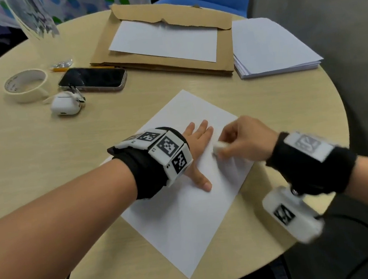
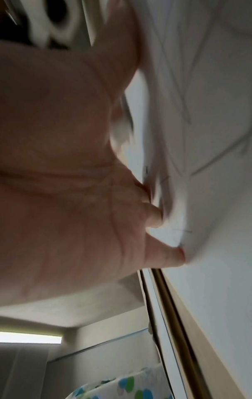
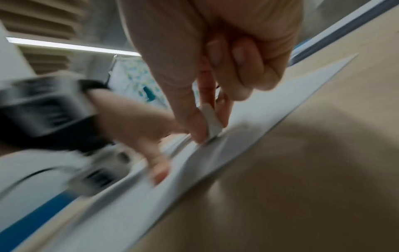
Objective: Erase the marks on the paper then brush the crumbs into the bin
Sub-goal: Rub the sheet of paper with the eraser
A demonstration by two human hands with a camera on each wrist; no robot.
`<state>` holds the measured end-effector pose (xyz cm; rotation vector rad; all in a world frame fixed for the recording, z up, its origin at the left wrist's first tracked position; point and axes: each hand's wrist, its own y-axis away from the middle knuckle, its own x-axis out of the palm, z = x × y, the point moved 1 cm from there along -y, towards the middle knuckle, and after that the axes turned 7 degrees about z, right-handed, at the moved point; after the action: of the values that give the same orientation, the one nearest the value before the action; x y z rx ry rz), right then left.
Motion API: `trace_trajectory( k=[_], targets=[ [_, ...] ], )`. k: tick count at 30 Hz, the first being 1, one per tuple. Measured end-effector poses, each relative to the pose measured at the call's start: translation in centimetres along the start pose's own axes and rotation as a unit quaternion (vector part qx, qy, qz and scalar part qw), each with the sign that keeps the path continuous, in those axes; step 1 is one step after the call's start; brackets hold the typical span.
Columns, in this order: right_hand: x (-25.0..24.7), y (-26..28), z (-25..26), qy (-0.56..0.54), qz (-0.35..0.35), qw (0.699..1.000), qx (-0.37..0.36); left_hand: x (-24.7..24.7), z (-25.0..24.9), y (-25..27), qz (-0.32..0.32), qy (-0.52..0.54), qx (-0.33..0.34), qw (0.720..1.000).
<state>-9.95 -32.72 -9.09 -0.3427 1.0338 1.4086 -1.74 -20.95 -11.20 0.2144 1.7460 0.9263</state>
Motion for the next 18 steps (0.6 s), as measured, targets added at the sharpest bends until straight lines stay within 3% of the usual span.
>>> trace_trajectory(
  k=[3, 5, 10, 13, 15, 18],
  targets=[
    [1.5, 2.1, 0.3, 0.042, 0.11, 0.993, -0.005, 0.0, -0.2, 0.0, 0.0, -0.005, 0.007, 1.0],
    [1.0, 1.7, 0.5, 0.047, 0.14, 0.989, 0.022, 0.1, -0.3, 0.0, 0.001, -0.013, 0.008, 1.0],
    [-1.2, -1.4, 0.3, 0.013, -0.005, 0.998, 0.053, 0.0, -0.3, 0.0, 0.0, -0.016, 0.006, 1.0],
    [0.1, 0.5, 0.0, 0.02, -0.029, 0.999, 0.018, 0.1, -0.3, -0.1, 0.0, -0.016, 0.007, 1.0],
    [1.4, 2.5, 0.2, 0.035, 0.037, 0.999, -0.005, 0.1, -0.2, -0.1, 0.0, -0.01, 0.008, 1.0],
    [1.7, 3.2, 0.6, 0.026, 0.144, 0.989, 0.025, 0.1, -0.3, -0.1, 0.001, -0.01, 0.01, 1.0]
  ],
)
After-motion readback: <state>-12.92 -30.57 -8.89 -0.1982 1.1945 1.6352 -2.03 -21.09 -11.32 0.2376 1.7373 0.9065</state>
